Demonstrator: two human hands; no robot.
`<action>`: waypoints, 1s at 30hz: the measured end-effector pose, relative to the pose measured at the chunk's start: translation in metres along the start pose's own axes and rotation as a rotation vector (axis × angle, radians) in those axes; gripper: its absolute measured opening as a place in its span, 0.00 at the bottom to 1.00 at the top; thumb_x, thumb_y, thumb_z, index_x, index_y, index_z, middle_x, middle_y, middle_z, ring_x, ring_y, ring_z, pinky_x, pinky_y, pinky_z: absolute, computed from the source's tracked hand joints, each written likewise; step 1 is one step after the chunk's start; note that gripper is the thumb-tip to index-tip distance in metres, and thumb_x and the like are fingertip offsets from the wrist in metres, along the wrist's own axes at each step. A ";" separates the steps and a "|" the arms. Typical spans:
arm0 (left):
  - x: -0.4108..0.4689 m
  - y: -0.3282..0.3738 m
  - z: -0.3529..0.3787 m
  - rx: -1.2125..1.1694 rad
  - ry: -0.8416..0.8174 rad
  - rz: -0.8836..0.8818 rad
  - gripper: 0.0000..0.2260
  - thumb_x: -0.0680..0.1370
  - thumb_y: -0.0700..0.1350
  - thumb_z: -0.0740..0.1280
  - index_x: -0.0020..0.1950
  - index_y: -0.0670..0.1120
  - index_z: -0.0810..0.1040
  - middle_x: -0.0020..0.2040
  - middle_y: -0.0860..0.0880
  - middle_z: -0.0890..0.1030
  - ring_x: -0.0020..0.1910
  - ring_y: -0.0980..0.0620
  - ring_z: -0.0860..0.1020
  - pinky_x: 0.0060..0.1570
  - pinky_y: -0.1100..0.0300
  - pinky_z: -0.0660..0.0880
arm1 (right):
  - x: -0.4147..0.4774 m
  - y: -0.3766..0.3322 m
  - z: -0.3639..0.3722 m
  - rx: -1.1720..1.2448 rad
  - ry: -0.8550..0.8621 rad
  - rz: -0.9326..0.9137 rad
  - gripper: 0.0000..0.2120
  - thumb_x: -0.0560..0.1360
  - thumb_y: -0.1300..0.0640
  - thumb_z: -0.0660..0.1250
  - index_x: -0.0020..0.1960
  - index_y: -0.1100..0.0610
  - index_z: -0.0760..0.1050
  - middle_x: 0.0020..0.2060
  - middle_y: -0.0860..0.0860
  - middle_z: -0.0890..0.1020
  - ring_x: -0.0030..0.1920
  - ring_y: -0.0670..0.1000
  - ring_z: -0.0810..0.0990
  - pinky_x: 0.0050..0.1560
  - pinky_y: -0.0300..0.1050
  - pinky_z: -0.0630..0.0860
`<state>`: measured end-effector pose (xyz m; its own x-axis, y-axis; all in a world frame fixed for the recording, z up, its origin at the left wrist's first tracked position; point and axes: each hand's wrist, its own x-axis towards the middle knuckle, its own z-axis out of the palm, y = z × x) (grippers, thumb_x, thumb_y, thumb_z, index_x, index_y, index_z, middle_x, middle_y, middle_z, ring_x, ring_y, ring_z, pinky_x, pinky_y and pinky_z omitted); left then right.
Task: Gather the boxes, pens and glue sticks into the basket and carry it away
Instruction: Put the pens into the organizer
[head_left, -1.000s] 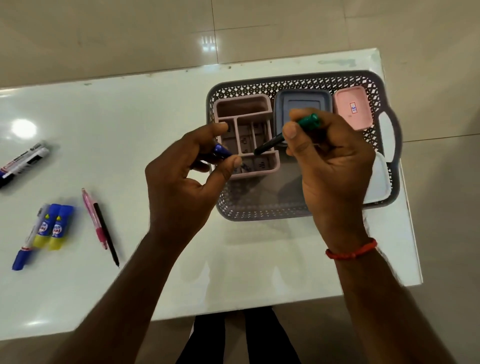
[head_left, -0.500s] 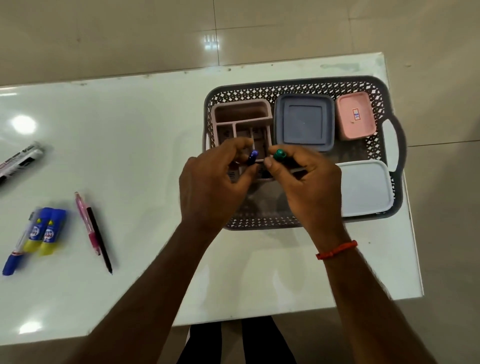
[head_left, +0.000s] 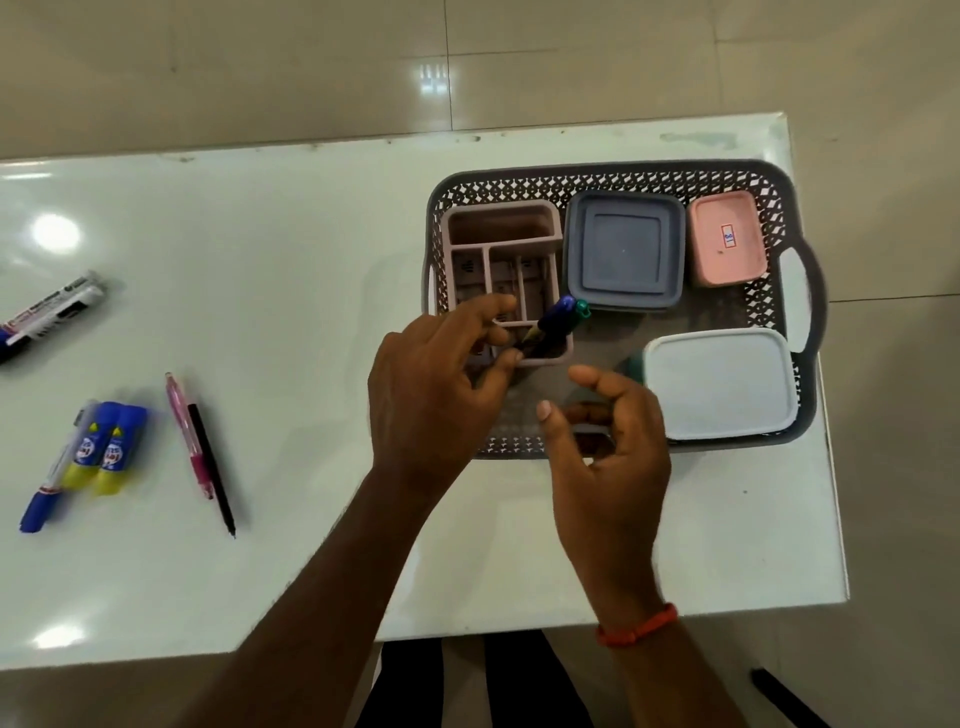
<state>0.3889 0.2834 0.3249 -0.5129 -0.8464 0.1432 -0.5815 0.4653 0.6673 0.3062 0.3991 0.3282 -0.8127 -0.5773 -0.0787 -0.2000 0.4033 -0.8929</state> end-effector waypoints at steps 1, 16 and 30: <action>-0.002 -0.002 -0.003 -0.002 0.002 0.009 0.16 0.74 0.47 0.75 0.61 0.46 0.82 0.45 0.52 0.86 0.43 0.52 0.82 0.43 0.53 0.79 | -0.005 -0.002 0.001 -0.015 -0.011 -0.043 0.15 0.73 0.62 0.75 0.57 0.54 0.76 0.51 0.51 0.79 0.47 0.44 0.80 0.44 0.28 0.76; -0.084 -0.049 -0.077 -0.019 0.162 -0.196 0.09 0.76 0.47 0.74 0.54 0.47 0.84 0.45 0.55 0.84 0.45 0.54 0.82 0.41 0.47 0.78 | -0.037 -0.044 0.047 -0.053 -0.379 -0.417 0.05 0.76 0.60 0.71 0.52 0.59 0.81 0.45 0.49 0.83 0.44 0.42 0.79 0.44 0.33 0.77; -0.136 -0.163 -0.148 0.294 -0.078 -0.660 0.16 0.81 0.56 0.65 0.67 0.54 0.78 0.62 0.50 0.81 0.56 0.48 0.80 0.53 0.46 0.80 | -0.101 -0.046 0.136 -0.680 -1.038 -0.442 0.24 0.79 0.43 0.64 0.73 0.43 0.66 0.70 0.50 0.68 0.68 0.51 0.70 0.58 0.46 0.77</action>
<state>0.6468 0.2849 0.3048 -0.0332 -0.9590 -0.2816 -0.9255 -0.0769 0.3710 0.4716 0.3426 0.3165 0.1261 -0.9020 -0.4129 -0.8202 0.1394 -0.5549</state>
